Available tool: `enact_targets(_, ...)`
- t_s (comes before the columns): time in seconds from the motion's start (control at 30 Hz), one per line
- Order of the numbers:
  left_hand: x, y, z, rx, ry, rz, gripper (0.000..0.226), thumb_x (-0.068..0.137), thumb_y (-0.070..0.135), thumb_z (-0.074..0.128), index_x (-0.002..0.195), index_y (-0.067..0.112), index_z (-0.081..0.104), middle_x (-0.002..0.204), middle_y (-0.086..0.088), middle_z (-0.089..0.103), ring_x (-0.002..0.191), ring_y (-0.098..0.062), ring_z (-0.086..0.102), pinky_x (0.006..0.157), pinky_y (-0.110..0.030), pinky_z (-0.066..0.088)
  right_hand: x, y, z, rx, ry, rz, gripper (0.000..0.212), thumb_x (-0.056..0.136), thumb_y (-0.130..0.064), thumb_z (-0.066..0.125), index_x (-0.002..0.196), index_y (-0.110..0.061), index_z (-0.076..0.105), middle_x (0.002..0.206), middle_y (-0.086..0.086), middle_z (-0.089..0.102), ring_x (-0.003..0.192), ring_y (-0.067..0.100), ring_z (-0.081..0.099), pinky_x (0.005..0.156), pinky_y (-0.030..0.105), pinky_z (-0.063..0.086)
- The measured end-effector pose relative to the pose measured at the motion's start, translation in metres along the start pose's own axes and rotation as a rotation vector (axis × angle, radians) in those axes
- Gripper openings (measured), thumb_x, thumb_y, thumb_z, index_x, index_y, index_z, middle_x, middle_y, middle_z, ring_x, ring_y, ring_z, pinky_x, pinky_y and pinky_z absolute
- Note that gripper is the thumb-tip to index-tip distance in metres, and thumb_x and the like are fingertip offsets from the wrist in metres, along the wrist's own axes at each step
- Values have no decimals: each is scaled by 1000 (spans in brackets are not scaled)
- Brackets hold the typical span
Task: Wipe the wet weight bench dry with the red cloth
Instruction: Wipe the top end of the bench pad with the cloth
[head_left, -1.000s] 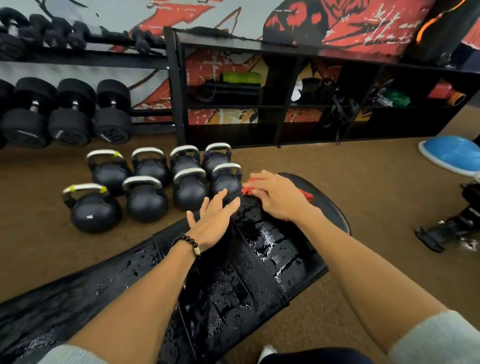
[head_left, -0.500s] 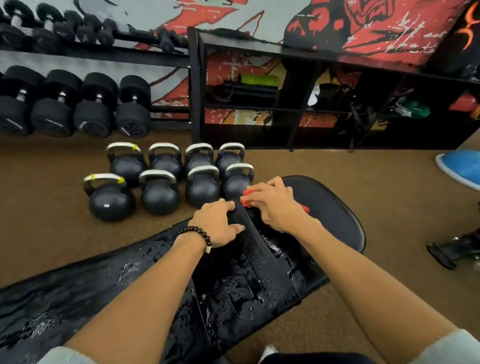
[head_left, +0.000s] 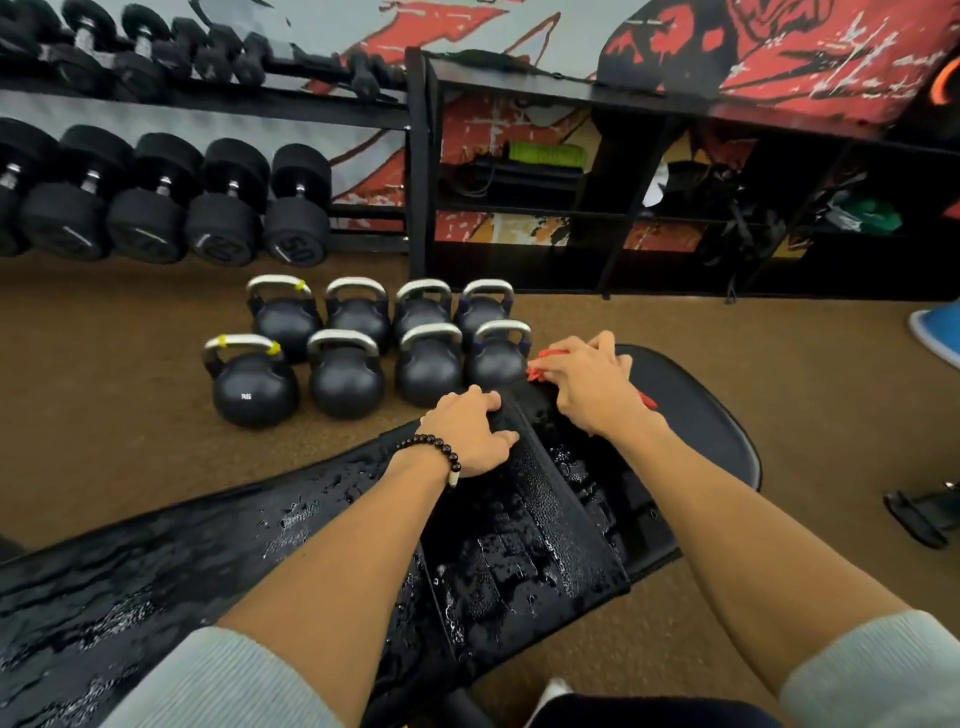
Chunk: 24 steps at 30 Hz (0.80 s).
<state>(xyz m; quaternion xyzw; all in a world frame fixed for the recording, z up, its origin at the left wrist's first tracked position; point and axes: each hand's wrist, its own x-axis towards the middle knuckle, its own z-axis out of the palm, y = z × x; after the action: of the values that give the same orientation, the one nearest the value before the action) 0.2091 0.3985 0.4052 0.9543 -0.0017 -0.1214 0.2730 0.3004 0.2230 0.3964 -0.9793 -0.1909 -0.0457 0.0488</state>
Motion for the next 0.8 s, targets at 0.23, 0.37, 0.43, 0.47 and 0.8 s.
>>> enact_targets(0.23,3,-2,1,7,-13,8,58,95,35,55,149,24,40,153,-2,37,140,-29,33,113,-39,33,-21,10,1,-6,-15,-136,41,97,-18,52,122,-49,63,136,-17,49,104,20,29,84,44,34)
enact_targets(0.37,2,-1,1,8,-19,0,58,94,30,53,150,25,37,158,-1,32,142,-29,30,114,-38,30,-8,-16,-3,-36,-35,-4,41,94,-14,51,121,-40,64,135,-7,49,108,27,30,86,45,34)
enact_targets(0.43,2,-1,1,0,-16,-4,59,94,30,53,151,25,38,157,-1,33,142,-29,31,113,-37,30,-20,-26,5,-43,-62,-97,42,96,-16,50,127,-41,61,137,-8,47,109,26,30,89,45,35)
enact_targets(0.47,2,-1,1,1,-10,-3,58,94,31,53,150,25,38,156,-1,34,141,-29,33,113,-37,31,-28,-21,5,-38,-64,-145,41,97,-19,50,128,-44,61,138,-10,47,109,25,30,89,44,34)
enact_targets(0.8,5,3,4,15,10,-20,55,92,38,56,143,23,43,146,-2,46,135,-29,40,108,-42,38,-31,-19,4,-68,-52,-140,47,98,-16,49,135,-43,55,142,-8,45,112,29,32,87,43,32)
